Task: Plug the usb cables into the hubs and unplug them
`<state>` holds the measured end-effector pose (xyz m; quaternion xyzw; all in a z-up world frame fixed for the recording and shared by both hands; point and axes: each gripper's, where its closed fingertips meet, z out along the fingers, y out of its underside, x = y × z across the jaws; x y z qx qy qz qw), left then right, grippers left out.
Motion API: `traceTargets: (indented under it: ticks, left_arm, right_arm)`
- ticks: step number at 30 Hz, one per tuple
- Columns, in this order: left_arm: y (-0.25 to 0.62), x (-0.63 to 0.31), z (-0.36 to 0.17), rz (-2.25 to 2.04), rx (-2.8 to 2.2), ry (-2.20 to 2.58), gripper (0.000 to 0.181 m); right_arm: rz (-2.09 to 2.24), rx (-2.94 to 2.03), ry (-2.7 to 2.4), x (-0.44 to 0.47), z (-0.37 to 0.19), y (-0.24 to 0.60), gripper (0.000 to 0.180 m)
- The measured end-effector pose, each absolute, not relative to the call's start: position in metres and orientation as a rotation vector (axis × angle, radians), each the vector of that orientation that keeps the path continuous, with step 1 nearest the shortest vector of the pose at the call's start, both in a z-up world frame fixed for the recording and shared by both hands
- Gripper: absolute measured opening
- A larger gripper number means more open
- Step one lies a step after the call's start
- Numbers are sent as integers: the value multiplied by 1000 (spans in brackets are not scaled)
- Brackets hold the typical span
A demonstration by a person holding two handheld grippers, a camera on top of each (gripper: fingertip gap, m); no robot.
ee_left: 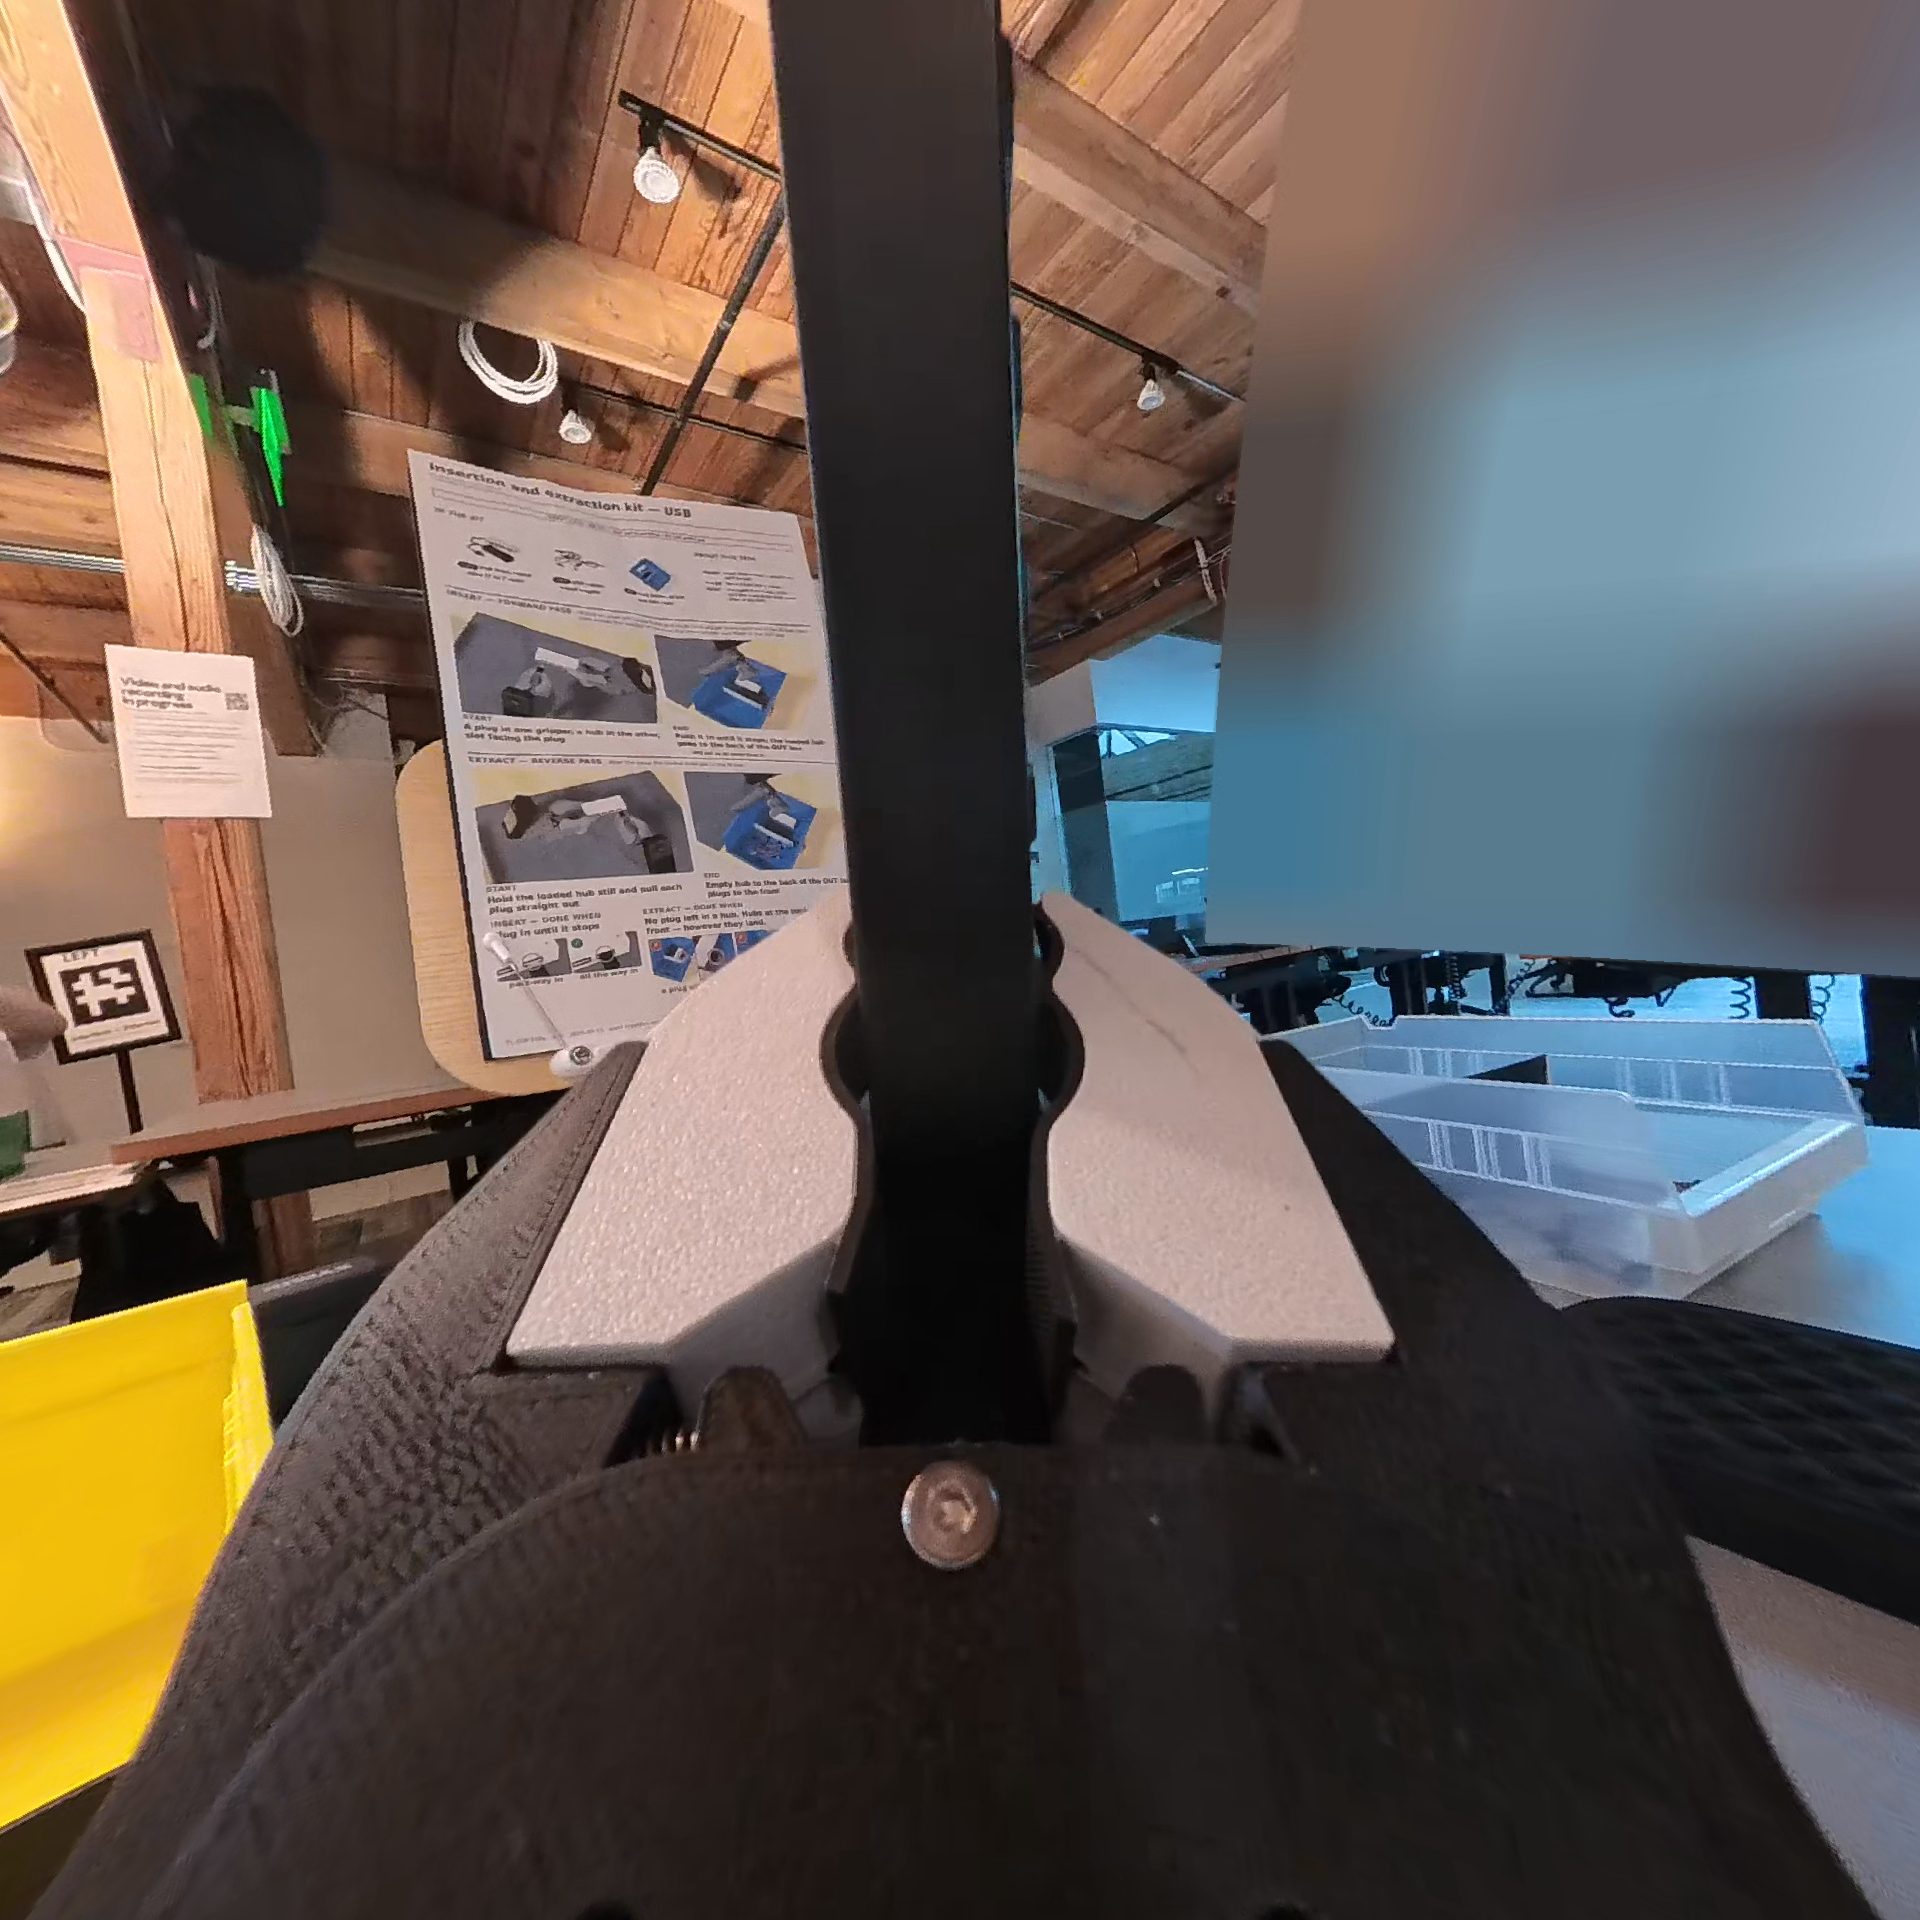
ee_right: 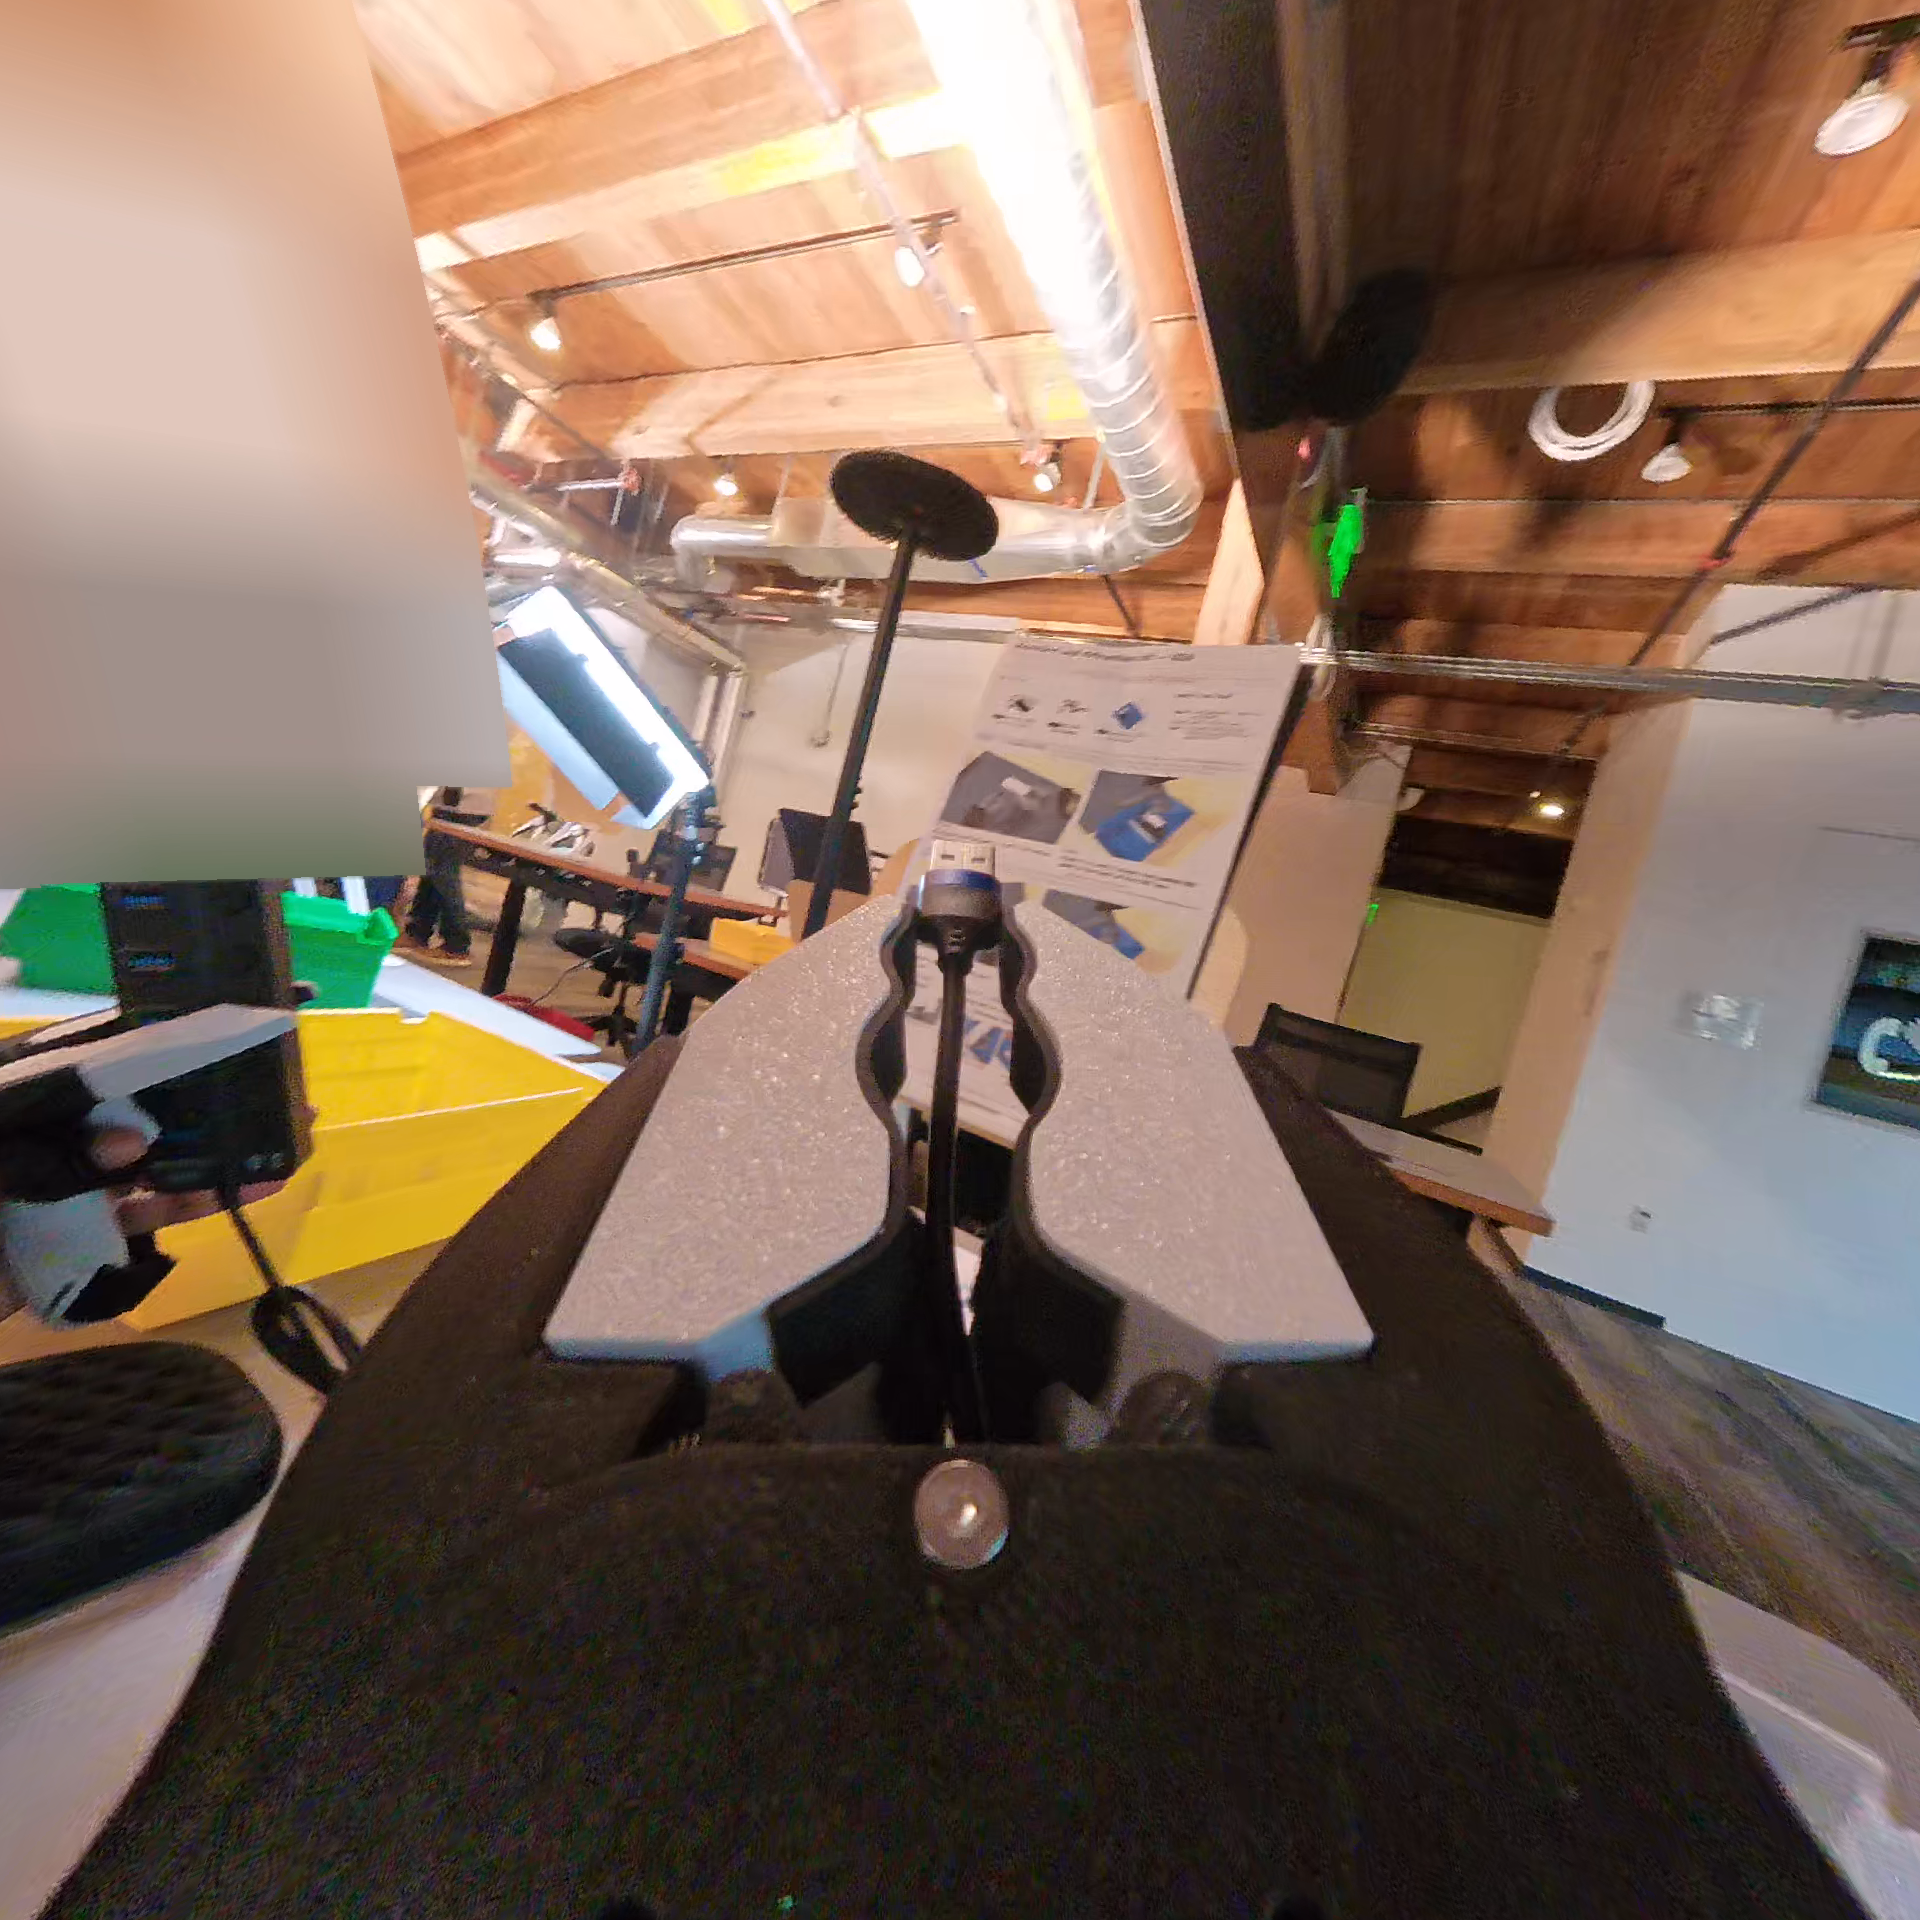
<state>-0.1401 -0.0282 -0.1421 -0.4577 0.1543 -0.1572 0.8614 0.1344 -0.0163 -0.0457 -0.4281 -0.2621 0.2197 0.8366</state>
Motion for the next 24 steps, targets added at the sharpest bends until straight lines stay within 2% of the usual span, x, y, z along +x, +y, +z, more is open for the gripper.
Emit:
traceTargets:
  ticks: [8,14,18,21,24]
  left_arm:
    - [-26,-136,-146,-316,-981,339,26]
    - [-26,-136,-146,-307,-984,342,26]
    - [-25,-136,-147,-308,-993,342,26]
    - [-25,-136,-147,-300,-993,346,26]
    - [-24,-135,-149,-299,-1000,350,26]
  right_arm:
    - [335,-1015,-443,200,-61,21,15]
    - [-6,-1373,-521,239,-141,92,15]
    - [-12,-1659,-721,234,-211,113,16]
    - [-52,-1864,-784,238,-250,117,27]
    - [-70,-1850,-806,235,-251,115,40]
